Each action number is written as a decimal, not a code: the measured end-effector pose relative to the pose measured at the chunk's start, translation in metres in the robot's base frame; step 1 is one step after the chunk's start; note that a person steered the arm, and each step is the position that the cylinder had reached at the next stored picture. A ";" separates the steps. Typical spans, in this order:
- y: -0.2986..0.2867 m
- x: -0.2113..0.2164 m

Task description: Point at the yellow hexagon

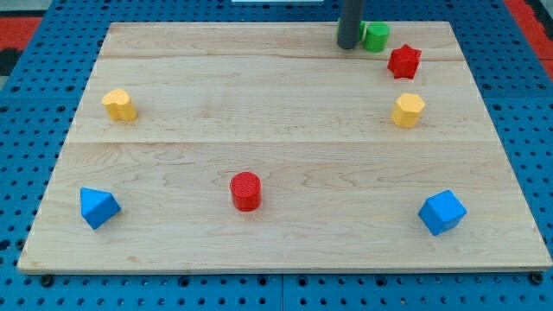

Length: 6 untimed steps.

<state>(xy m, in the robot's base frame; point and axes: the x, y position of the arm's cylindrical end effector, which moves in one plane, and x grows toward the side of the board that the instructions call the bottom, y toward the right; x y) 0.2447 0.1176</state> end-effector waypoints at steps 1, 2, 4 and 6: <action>0.002 0.001; -0.009 0.005; -0.096 0.032; -0.101 0.070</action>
